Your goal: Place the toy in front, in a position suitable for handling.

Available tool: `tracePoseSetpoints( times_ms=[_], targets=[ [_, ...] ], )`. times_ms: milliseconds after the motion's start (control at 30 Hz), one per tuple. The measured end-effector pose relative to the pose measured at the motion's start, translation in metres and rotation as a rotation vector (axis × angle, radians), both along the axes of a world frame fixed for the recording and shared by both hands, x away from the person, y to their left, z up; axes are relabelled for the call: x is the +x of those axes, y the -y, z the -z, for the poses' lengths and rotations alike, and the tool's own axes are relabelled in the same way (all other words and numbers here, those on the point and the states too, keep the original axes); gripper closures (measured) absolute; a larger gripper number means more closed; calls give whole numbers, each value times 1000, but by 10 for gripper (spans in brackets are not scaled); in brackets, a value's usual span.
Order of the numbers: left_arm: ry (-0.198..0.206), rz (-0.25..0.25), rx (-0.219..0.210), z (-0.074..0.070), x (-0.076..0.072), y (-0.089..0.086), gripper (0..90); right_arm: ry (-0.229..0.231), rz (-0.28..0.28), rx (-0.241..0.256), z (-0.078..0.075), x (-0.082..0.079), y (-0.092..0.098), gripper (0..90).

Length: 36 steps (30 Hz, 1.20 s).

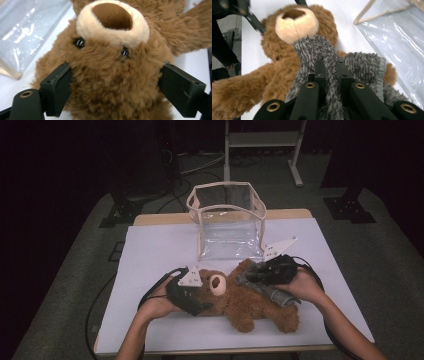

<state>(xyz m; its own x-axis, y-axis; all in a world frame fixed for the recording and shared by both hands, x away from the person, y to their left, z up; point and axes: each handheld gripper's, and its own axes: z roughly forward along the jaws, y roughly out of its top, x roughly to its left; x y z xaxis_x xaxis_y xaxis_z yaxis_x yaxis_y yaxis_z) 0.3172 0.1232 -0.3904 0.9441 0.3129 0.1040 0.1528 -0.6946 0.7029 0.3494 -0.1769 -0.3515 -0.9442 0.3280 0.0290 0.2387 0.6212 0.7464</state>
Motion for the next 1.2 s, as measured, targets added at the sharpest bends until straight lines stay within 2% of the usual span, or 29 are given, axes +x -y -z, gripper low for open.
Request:
tracePoseSetpoints(
  times_ms=[67, 133, 167, 200, 233, 300, 400, 500, 567, 633, 733, 933, 967, 1133, 1167, 1200],
  targets=[
    [-2, -6, -15, -1, 0, 0, 206, 26, -40, -13, -5, -9, -12, 819],
    [-2, -7, -16, 0, -1, 0, 206, 27, -49, -17, -6, -13, -18, 819],
    [-1, -10, -19, 0, -1, 0, 206, 30, -82, -19, -5, -18, -28, 818],
    [-1, -7, -18, -1, -1, -1, 206, 30, -82, -19, -5, -18, -28, 818],
    [-5, -3, -20, -3, -1, -3, 202, 49, -105, -57, -2, -24, -38, 818],
    [0, 6, -34, -6, -2, -7, 201, 46, -105, -63, 0, -25, -37, 819],
    [6, 10, -68, -9, -1, -13, 182, 41, -83, -46, 3, -22, -22, 819],
    [4, -3, -53, -10, 1, -17, 125, 10, -46, 4, 6, -22, -2, 819],
    [-7, -10, -83, -9, 3, -19, 113, 4, -27, 28, 7, -25, 9, 819],
    [-9, -4, -84, -8, 3, -18, 113, 5, -19, 29, 7, -28, 14, 819],
    [-23, 8, -65, -4, 3, -13, 161, 8, 11, 34, 9, -37, 28, 819],
    [-63, 14, -58, 2, 3, -12, 252, 5, 40, 58, 14, -45, 45, 819],
    [-72, 18, -39, 5, 3, -11, 253, 3, 42, 61, 15, -46, 46, 819],
    [-73, 12, -42, 4, 3, -12, 253, -1, 55, 69, 18, -47, 52, 819],
    [-62, 12, -45, 1, 2, -14, 253, -2, 56, 72, 19, -48, 53, 818],
    [-42, 12, -69, -5, 2, -17, 244, -6, 60, 75, 20, -49, 55, 819]
  ],
)
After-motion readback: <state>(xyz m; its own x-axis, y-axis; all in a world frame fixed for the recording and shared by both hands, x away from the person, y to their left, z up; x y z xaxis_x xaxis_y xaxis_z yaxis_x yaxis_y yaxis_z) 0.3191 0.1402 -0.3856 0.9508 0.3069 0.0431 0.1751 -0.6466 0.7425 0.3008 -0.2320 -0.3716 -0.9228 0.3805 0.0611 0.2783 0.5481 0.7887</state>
